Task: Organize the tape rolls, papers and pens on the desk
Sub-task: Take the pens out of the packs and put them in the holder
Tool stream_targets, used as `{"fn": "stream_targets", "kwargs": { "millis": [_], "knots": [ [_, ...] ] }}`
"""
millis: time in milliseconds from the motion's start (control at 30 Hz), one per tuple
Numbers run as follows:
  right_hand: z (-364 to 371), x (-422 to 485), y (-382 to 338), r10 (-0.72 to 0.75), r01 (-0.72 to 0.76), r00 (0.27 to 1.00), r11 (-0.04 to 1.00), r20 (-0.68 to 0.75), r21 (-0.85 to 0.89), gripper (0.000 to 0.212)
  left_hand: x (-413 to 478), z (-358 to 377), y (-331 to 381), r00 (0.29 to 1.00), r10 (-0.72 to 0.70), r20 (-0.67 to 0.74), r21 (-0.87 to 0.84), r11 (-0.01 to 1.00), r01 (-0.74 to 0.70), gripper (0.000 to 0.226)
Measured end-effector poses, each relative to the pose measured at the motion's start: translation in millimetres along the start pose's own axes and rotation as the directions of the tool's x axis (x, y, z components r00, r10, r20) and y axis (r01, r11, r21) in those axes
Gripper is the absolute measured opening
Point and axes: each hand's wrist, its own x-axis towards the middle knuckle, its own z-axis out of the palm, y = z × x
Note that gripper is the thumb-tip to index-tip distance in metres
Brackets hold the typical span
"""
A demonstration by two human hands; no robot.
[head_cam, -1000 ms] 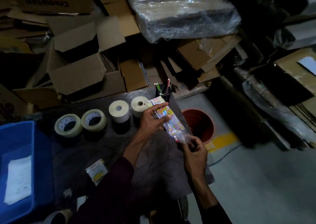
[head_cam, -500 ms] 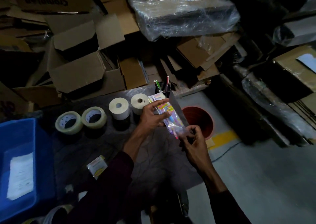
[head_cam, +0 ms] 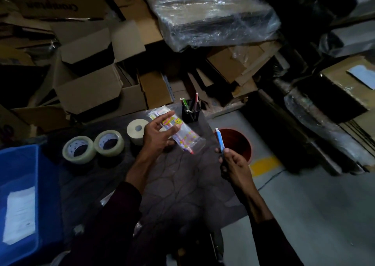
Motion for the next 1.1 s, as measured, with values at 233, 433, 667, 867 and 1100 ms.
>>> {"fn": "stream_targets", "kwargs": {
  "millis": [233, 433, 667, 867, 1100],
  "knots": [
    [16, 47, -18, -0.082, 0.083, 0.997, 0.988, 0.008, -0.13, 0.019, -2, -9, 2, 1.0, -0.025, -0.001, -0.044, 0.999, 0.025, 0.043],
    [35, 102, -25, -0.155, 0.152, 0.988, 0.981, -0.019, -0.118, 0.022, 6, -21, -1, 0.999, -0.033, 0.003, -0.091, 0.995, 0.033, 0.044],
    [58, 188, -24, -0.281, 0.258, 0.957, 0.937, -0.068, -0.236, 0.022, 28, -31, -6, 0.996, -0.016, -0.084, -0.128, 0.992, 0.005, 0.043],
    [82, 261, -18, -0.303, 0.285, 0.944, 0.949, -0.133, -0.136, 0.015, 37, -44, -11, 0.993, -0.037, -0.116, -0.117, 0.993, 0.024, 0.045],
    [81, 329, 24, -0.266, 0.211, 0.943, 0.942, -0.198, -0.261, 0.043, 48, -68, -26, 0.976, -0.107, -0.188, -0.143, 0.986, 0.081, 0.048]
  ]
}}
